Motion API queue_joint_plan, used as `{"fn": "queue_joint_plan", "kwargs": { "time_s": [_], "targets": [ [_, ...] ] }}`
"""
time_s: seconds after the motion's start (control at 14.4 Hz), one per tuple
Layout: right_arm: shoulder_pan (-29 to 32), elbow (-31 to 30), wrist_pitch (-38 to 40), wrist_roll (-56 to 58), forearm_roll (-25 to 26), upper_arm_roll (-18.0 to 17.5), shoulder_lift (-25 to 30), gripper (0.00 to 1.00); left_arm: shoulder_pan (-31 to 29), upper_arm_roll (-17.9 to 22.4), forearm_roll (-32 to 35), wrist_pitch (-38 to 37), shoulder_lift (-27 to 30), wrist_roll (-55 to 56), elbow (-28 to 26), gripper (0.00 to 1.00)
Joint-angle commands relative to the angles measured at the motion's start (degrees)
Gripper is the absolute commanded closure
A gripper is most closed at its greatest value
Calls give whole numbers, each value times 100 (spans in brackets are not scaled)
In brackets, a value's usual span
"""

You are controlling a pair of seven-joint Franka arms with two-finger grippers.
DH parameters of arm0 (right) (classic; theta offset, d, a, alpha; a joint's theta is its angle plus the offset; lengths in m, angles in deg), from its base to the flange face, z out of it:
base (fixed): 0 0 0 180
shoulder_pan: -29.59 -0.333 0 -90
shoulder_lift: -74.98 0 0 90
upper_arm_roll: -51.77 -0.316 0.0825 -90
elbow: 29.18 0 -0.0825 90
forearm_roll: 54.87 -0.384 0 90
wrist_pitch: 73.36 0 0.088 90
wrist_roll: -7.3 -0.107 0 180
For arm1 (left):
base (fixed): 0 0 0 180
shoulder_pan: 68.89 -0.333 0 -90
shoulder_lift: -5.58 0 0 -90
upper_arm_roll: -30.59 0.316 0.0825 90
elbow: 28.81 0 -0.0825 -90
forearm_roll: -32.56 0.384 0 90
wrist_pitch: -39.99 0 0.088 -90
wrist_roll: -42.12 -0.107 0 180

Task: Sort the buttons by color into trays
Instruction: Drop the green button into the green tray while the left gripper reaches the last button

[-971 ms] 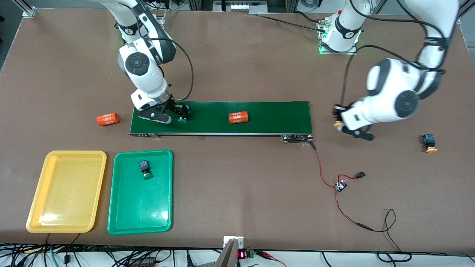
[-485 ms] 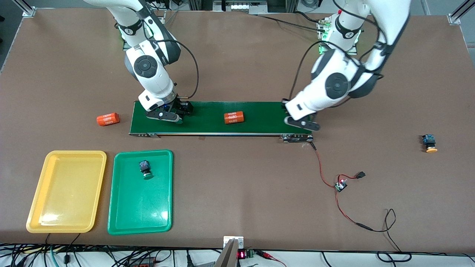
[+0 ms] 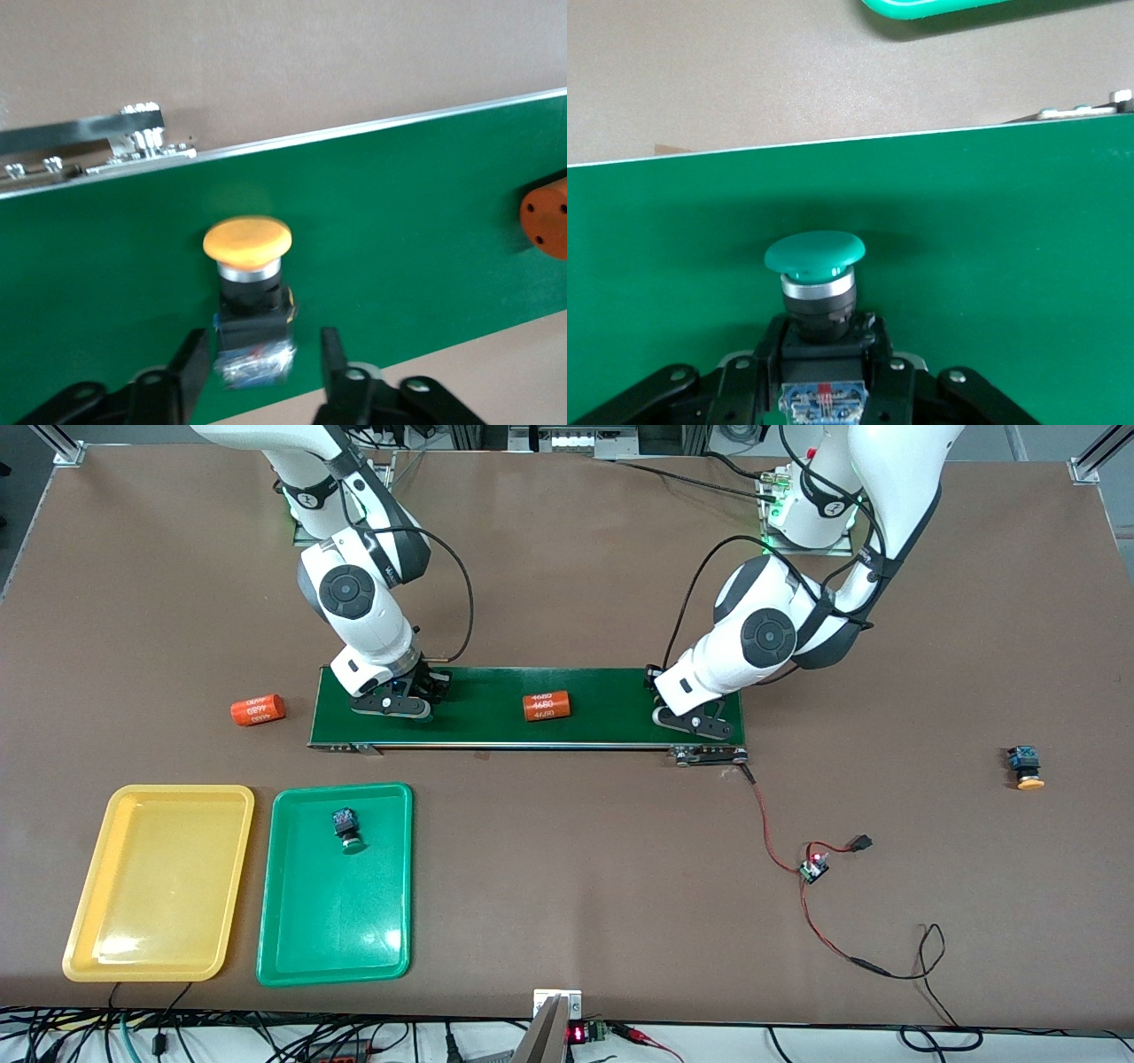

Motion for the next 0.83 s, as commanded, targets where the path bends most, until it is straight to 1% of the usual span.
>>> {"fn": "queue_joint_plan", "kwargs": {
  "time_s": [0.0,0.14,0.21,0.28,0.35,0.42,0.49,0.55,0.62,0.76],
  "targets": [
    [108,-59,-21,80,58,-10,58,95,-205,-13,-95,-496,396,-44,71,0],
    [196,107,197,429,66,34,197,96,-477,22,-33,-1050,747,-71,115,0],
    [213,230,373,588,66,121,277,96,-618,66,-33,-1314,880,-53,142,0],
    [231,449,548,703,75,200,304,96,-706,223,-33,-1586,959,-53,151,0],
    [240,712,742,895,75,297,286,96,-742,582,-25,-1789,1012,-53,151,0],
    [240,1019,883,1115,75,411,234,96,-742,1064,54,-1991,1022,-71,168,0],
    [249,1240,919,1300,75,490,181,96,-742,1417,220,-2167,1022,-88,186,0],
    [257,1416,919,1476,84,587,85,96,-760,1733,491,-2256,1022,-201,186,0],
    [257,1644,911,1721,84,727,-73,96,-769,1980,807,-2266,1022,-542,186,0],
    [275,2215,910,2056,84,895,-502,95,-786,2507,1484,-2187,952,-975,195,0]
  ]
}}
